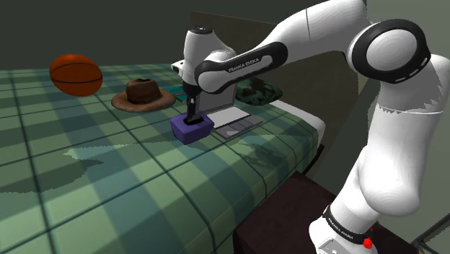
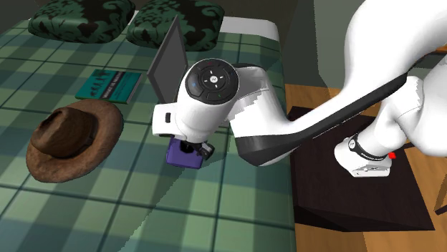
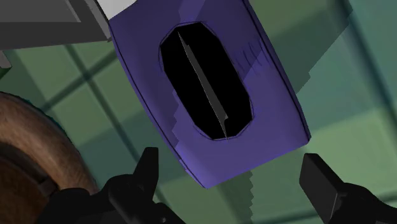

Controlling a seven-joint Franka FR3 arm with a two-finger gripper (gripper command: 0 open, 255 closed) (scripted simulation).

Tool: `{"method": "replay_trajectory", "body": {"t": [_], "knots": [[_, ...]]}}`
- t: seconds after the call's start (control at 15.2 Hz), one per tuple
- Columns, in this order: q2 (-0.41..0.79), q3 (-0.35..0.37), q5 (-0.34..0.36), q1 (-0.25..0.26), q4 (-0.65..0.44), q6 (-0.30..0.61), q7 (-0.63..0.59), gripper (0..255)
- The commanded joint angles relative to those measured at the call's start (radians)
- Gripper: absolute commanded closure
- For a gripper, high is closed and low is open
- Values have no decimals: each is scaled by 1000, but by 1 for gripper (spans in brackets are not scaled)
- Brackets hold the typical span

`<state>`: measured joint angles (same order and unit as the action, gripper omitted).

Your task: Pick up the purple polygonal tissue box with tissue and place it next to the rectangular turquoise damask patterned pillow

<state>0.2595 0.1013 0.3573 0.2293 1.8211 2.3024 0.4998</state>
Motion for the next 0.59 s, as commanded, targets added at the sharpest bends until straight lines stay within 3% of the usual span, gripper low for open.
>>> {"method": "replay_trajectory", "body": {"t": [0.0, 0.53], "knots": [[27, -1, 10, 2, -10, 20, 0, 0], [78, -11, 26, -2, -11, 70, -10, 0]]}}
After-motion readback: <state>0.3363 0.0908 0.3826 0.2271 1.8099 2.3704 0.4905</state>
